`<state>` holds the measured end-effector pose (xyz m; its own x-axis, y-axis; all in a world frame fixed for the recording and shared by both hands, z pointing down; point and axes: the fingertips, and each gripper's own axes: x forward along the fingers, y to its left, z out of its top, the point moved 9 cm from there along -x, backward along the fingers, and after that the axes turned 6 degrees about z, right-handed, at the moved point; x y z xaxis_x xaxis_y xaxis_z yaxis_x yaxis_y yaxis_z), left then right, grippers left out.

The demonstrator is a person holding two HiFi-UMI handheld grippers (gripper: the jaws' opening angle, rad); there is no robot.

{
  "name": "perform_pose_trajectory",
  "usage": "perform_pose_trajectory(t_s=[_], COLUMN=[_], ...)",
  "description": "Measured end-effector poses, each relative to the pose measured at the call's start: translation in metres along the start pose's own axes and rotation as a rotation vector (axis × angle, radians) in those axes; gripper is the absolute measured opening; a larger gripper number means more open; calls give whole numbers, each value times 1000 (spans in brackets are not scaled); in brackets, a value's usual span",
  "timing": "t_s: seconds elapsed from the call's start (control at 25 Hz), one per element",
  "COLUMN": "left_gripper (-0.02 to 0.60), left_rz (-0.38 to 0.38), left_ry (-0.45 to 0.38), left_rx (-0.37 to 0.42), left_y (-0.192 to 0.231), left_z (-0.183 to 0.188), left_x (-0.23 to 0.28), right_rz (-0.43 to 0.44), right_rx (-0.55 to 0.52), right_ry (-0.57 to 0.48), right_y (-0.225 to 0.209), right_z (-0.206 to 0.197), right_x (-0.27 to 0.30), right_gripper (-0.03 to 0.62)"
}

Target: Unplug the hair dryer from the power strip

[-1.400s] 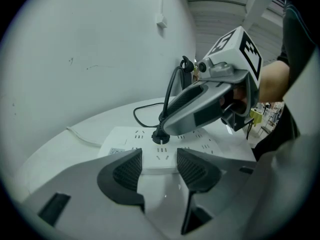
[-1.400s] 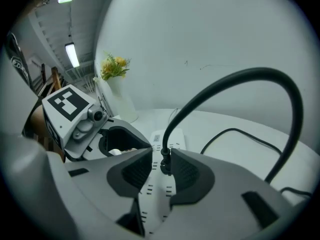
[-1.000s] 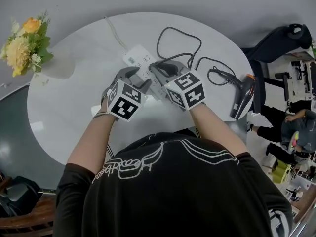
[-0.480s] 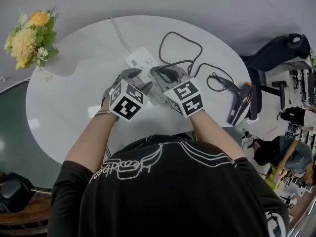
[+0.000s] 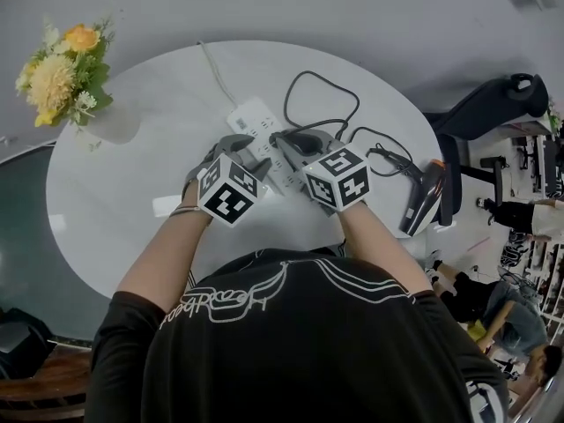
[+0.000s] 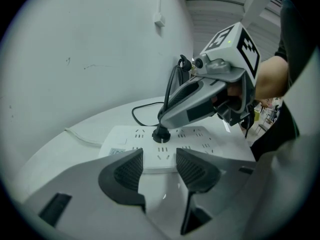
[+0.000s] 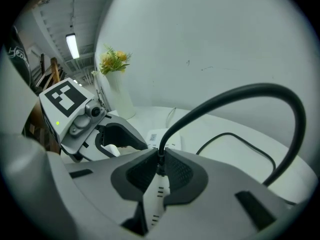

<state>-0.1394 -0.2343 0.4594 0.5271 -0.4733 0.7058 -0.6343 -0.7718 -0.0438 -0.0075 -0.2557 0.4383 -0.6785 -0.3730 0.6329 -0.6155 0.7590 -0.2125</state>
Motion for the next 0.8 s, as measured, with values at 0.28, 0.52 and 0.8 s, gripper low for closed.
perform_pose_trajectory(t_s=[0.28,0.52,0.8], left_gripper=[206,202,201], left_rz=[3,7,5], left_ry=[6,13,37], left_rx=[-5,-14,-9], left_y=[0,1,1], left_z=[1,2,4], left_x=[1,1,3], right_rz=[-3,24,-5], right_rx=[-46,37,-25], right_ry=[7,-19,-5], right_y=[3,-6,2], right_z=[0,-2,-1], right_x=[1,-1,1], right_gripper=[26,26,25])
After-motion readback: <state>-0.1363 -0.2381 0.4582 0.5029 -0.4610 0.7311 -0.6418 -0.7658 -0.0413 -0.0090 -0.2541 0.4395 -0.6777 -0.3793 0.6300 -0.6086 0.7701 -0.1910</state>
